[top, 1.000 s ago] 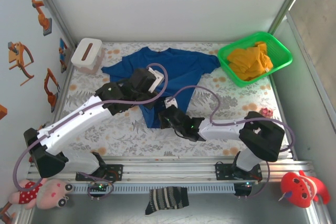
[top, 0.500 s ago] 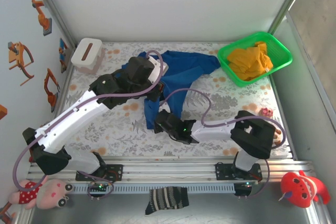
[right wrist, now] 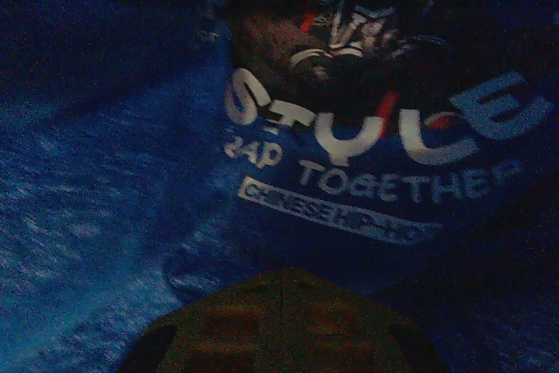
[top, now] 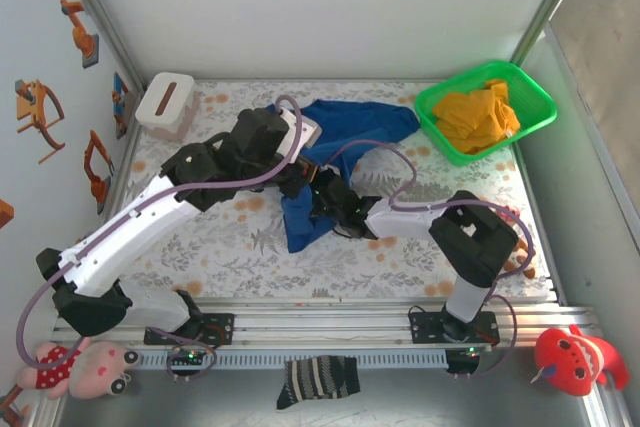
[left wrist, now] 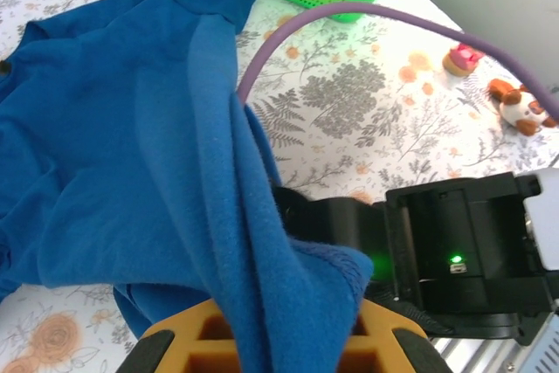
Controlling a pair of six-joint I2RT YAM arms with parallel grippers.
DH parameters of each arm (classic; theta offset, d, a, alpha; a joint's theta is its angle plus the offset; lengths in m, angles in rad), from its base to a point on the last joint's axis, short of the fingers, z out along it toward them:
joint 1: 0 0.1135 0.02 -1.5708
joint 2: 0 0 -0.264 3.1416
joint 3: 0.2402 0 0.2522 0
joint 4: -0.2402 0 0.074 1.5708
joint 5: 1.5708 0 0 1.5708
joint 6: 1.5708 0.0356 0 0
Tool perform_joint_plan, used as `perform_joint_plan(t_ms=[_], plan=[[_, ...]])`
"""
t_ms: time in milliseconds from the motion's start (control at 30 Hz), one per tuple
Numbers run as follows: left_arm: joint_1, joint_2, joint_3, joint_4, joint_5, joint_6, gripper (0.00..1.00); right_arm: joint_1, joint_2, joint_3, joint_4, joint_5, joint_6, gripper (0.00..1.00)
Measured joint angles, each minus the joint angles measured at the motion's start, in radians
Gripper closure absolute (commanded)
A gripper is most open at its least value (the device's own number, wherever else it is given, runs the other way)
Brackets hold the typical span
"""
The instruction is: Fold the inside-out t-shirt
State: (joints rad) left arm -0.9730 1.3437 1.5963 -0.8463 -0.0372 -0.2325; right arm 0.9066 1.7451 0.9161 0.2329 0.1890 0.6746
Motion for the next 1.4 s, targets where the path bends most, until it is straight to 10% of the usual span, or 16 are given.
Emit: perform_joint_plan(t_ms=[367, 1033, 1400], plan=[[-0.068, 0.092, 0.088, 0.01, 0.051, -0.05, 1.0, 0.047, 0.089, 0.103, -0.055, 0.025, 0.15, 1.0], [-0.199, 0.103, 0.082, 0.209, 0.131, -0.214, 1.0, -0.185, 0.293, 0.285, -0.118, -0.127, 0.243, 0.96], [-0.309, 0.229, 0.306, 0.292, 0.167, -0.301, 1.0, -0.278, 0.349, 0.446, -0.122, -0.197, 0.255, 0.48]])
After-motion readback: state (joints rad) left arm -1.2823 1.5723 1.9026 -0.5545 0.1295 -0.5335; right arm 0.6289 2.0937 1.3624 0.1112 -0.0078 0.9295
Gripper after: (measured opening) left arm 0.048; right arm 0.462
